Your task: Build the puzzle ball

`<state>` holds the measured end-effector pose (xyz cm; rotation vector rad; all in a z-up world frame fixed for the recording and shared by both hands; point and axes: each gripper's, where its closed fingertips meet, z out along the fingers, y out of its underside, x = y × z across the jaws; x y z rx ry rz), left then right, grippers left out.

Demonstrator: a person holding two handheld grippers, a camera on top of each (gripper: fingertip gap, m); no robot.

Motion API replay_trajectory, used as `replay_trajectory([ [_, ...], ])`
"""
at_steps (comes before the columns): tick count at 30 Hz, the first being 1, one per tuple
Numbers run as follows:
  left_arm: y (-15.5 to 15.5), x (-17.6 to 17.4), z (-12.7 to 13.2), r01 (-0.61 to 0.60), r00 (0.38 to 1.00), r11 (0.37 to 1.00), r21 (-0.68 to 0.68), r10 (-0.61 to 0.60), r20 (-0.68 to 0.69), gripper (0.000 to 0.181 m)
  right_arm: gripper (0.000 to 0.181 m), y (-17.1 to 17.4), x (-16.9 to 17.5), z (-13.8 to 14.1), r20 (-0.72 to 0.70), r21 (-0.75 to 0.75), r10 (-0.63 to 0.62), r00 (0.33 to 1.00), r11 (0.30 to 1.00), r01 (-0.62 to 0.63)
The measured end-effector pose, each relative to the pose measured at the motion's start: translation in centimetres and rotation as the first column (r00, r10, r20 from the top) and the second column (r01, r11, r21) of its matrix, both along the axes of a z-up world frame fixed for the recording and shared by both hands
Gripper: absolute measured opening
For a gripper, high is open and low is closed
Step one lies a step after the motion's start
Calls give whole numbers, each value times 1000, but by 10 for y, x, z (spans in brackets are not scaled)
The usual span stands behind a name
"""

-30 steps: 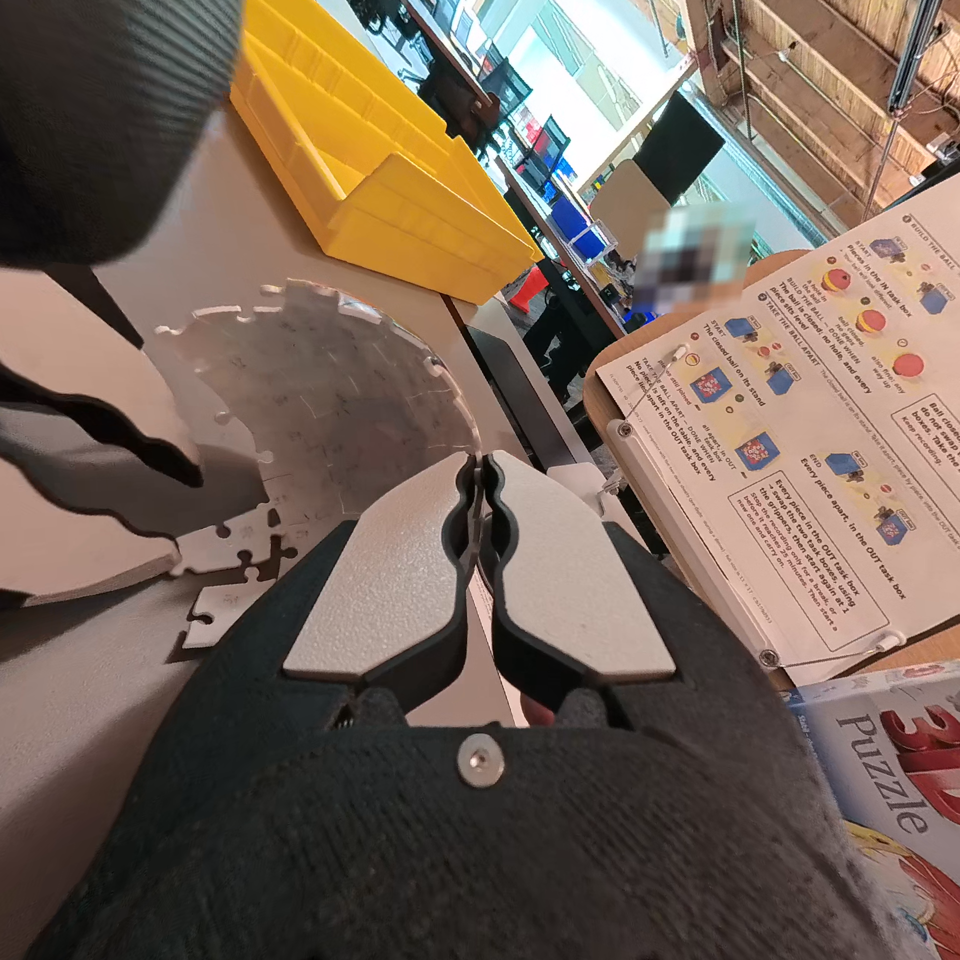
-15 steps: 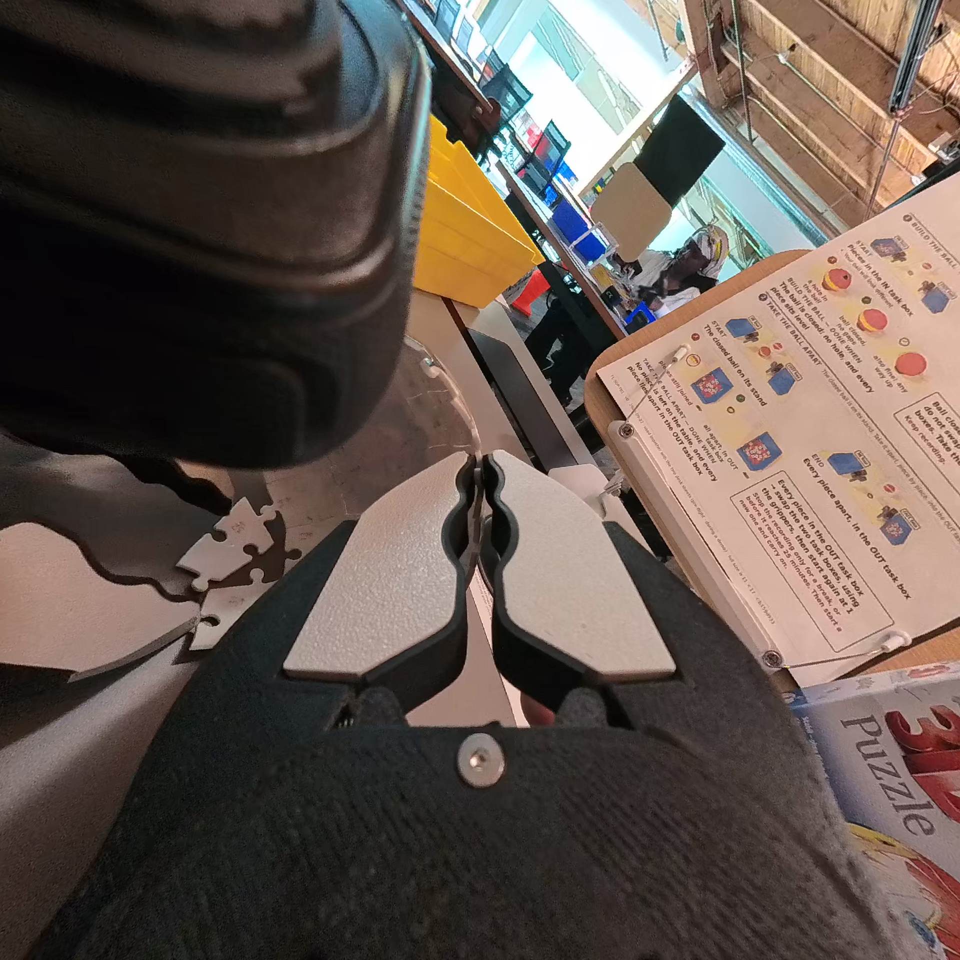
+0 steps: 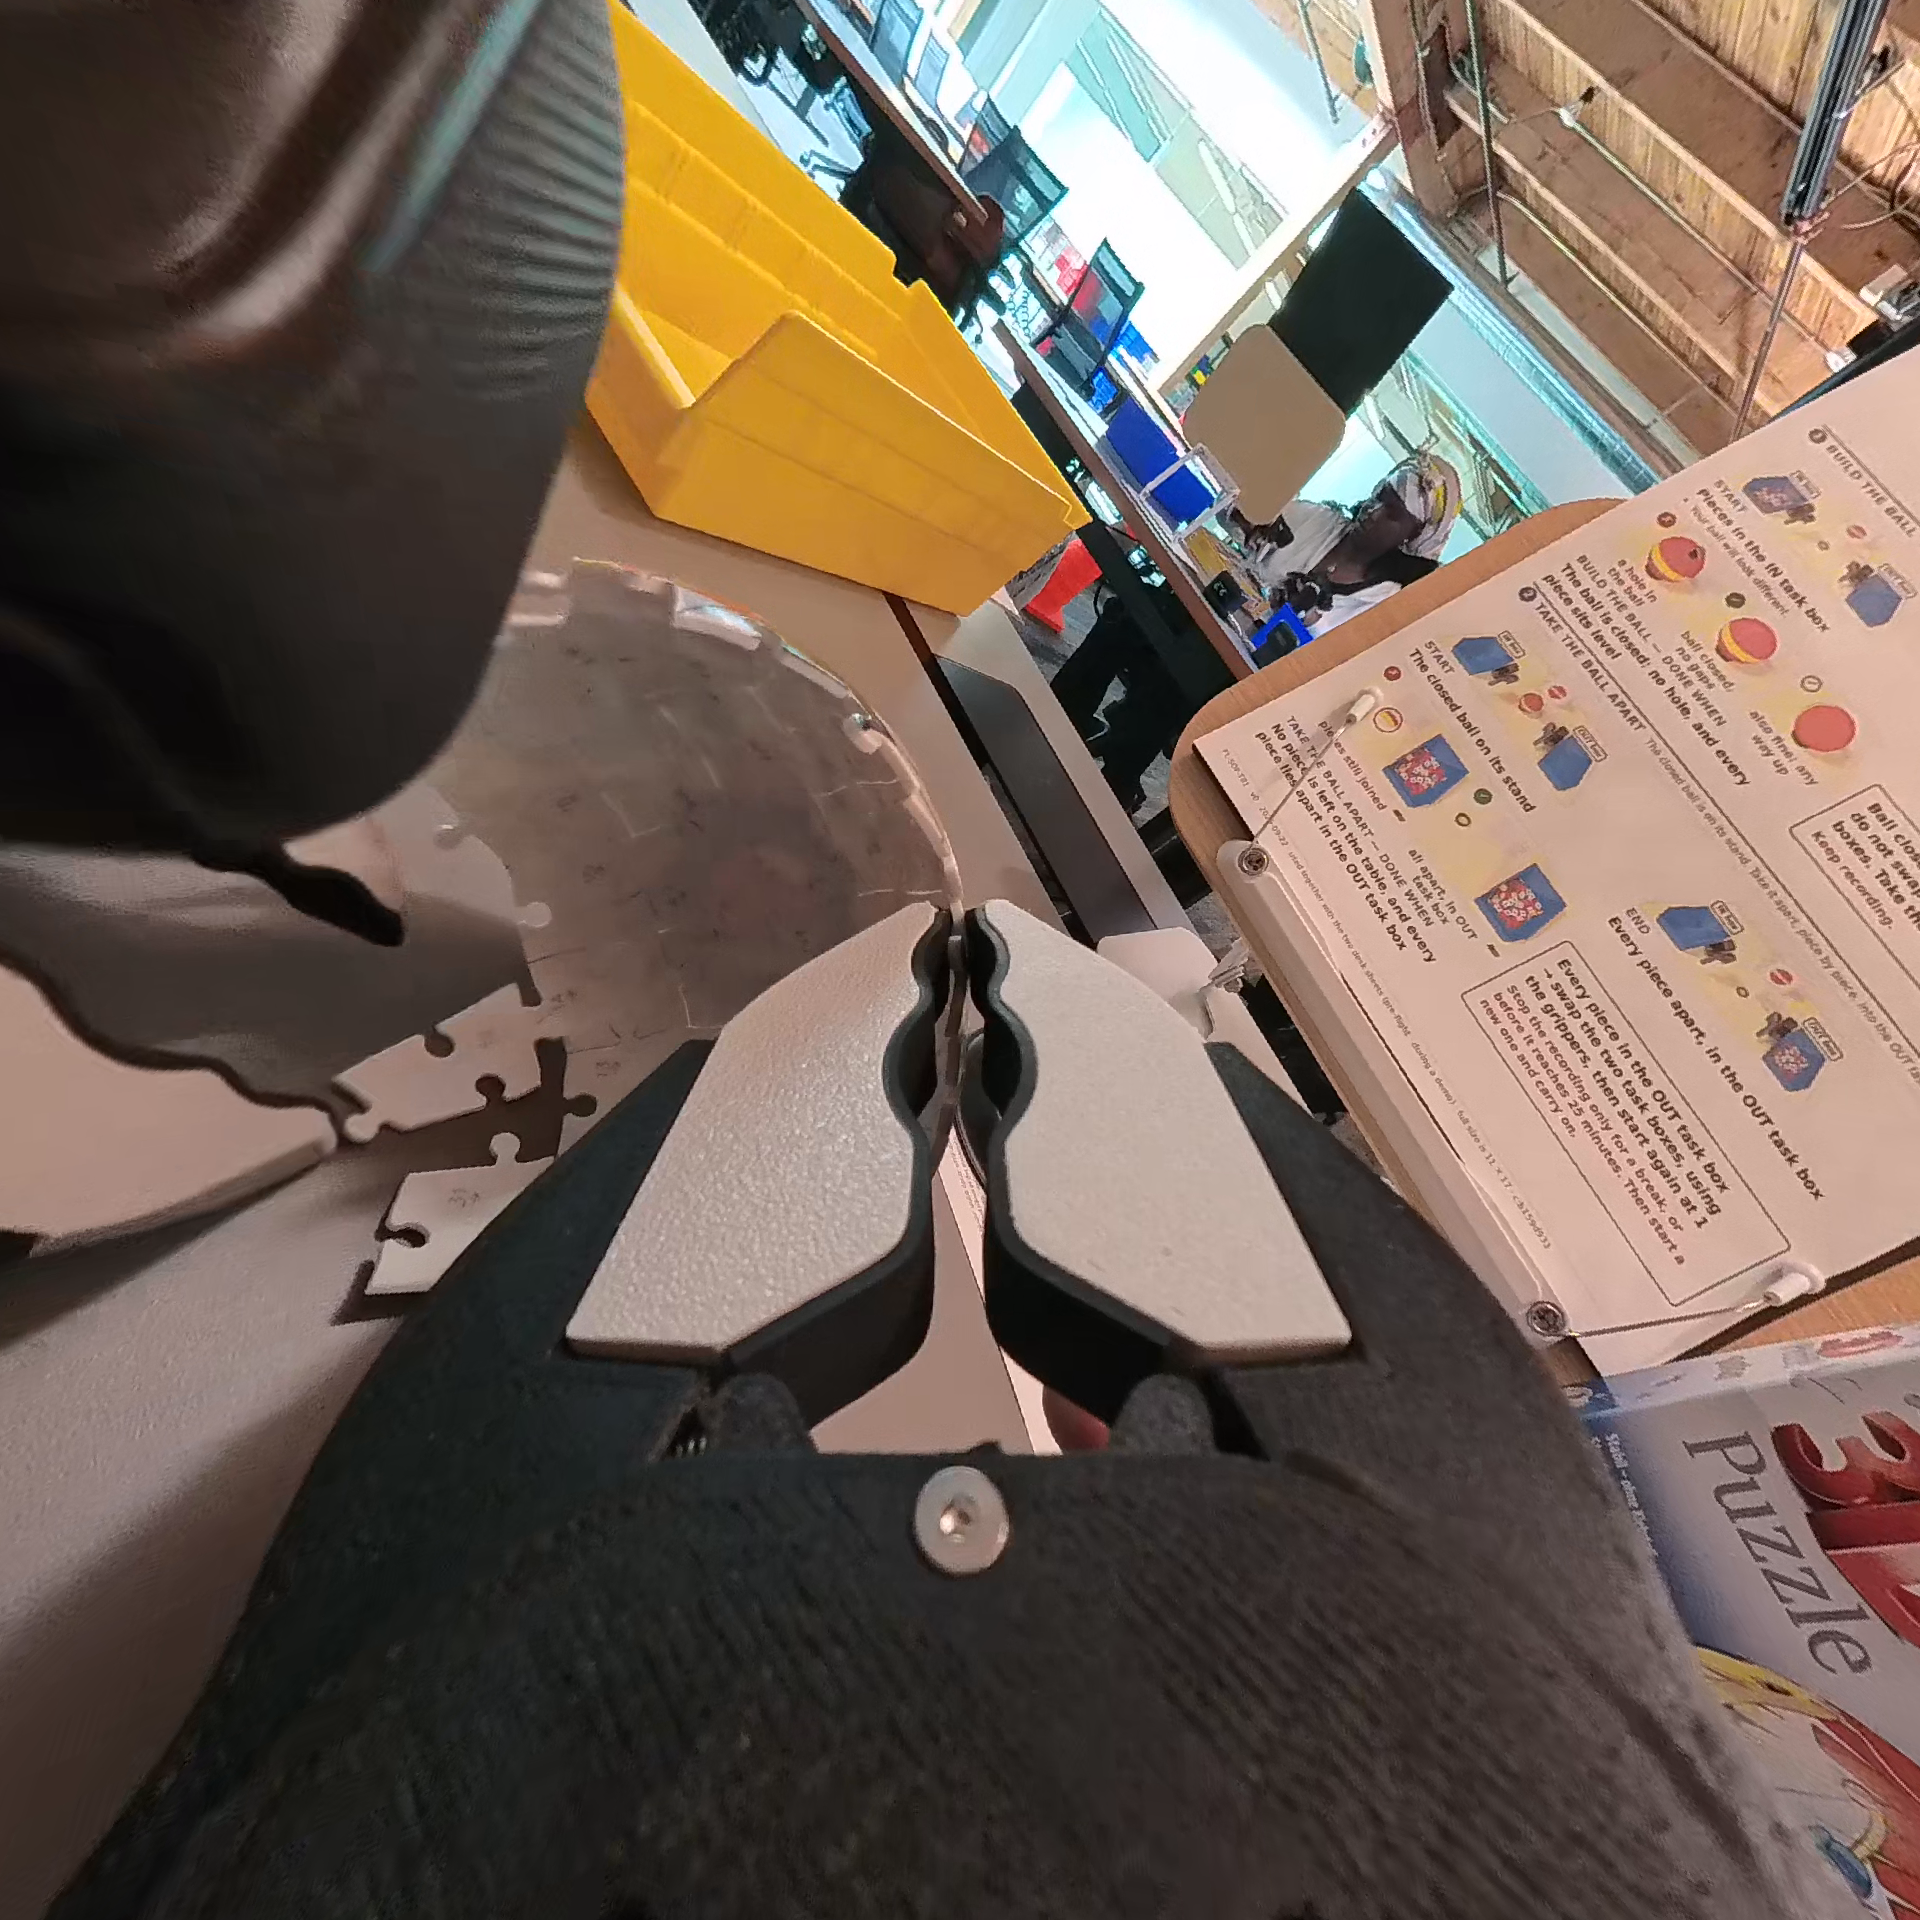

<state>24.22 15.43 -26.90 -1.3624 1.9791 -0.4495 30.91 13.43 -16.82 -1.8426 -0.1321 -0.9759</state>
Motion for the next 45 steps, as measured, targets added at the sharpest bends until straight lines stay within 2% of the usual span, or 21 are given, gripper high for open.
replay_trajectory([
  [4,2,3,0,-7,1000,1000,28,8,-5,33,3,0,0,-1,0,-2,-2,1000,1000,2],
  [9,-9,6,2,-2,1000,1000,-29,1,-17,34,3,0,1,-1,-5,0,-4,1000,1000,4],
  [15,-12,9,-3,-54,998,996,-78,51,-35,33,3,0,0,0,-8,4,-2,1000,1000,2],
  [19,-11,6,-5,-101,994,985,-141,94,-55,22,3,-1,1,0,-8,3,-3,1000,1000,3],
  [24,-4,2,-5,-142,989,977,-160,136,-52,20,3,-1,1,0,-8,3,-3,1000,1000,3],
  [30,6,-2,-4,-176,984,970,-167,170,-48,35,3,0,1,-1,-7,3,-3,1000,1000,3],
  [35,0,0,-6,-187,982,953,-240,175,-70,46,3,0,1,-1,-7,1,-4,1000,1000,4],
  [38,-2,2,-6,-199,980,944,-263,184,-79,41,3,0,0,0,-5,0,-3,1000,1000,3],
  [45,0,6,-8,-225,974,916,-332,208,-87,17,3,-1,1,0,-9,4,-2,1000,1000,2],
])
